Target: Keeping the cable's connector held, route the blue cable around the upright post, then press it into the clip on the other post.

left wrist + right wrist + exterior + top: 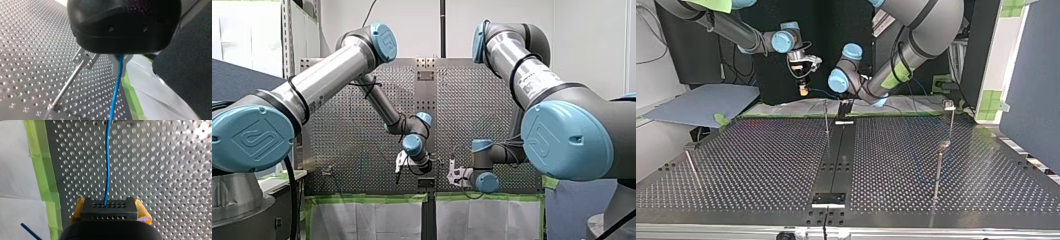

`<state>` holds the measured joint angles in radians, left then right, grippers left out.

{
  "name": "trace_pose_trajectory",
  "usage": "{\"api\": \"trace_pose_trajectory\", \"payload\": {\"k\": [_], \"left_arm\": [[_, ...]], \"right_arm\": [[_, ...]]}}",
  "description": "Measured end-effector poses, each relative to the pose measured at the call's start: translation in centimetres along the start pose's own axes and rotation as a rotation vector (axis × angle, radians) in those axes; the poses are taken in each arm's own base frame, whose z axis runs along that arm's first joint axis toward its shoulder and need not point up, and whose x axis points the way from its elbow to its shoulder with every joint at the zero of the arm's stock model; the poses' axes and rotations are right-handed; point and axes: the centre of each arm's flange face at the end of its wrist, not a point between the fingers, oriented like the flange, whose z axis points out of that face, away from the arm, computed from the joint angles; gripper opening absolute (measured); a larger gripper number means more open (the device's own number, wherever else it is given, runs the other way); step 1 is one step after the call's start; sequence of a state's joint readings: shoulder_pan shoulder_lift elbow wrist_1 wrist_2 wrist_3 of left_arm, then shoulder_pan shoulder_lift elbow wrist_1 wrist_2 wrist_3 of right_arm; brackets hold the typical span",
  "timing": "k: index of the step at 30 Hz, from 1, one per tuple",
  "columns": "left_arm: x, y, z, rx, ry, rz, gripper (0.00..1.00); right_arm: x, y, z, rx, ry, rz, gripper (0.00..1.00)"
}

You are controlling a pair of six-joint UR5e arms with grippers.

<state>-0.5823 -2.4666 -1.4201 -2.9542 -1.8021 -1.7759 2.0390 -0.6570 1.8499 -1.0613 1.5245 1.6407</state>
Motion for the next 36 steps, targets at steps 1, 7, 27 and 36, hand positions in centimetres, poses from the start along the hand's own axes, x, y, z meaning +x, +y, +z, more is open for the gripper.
{"api": "trace_pose_trajectory", "payload": {"k": [1,7,27,36], "left_arm": [[0.1,-0.1,0.1,0.003,-0.005,-0.002,0.02],[0.0,0.1,0.9,0.018,-0.042,-0.031,0.02],[-0.4,1.3,2.6,0.086,-0.077,-0.129,0.02],[-0.5,1.4,2.8,0.121,-0.067,-0.171,0.02]], "right_arm": [[0.1,0.3,0.1,-0.004,0.003,0.002,0.0],[0.4,1.6,0.6,-0.014,0.022,0.009,0.0],[1.4,5.5,2.1,-0.061,0.05,0.017,0.0],[0.8,6.4,2.1,-0.073,0.041,0.02,0.0]]}}
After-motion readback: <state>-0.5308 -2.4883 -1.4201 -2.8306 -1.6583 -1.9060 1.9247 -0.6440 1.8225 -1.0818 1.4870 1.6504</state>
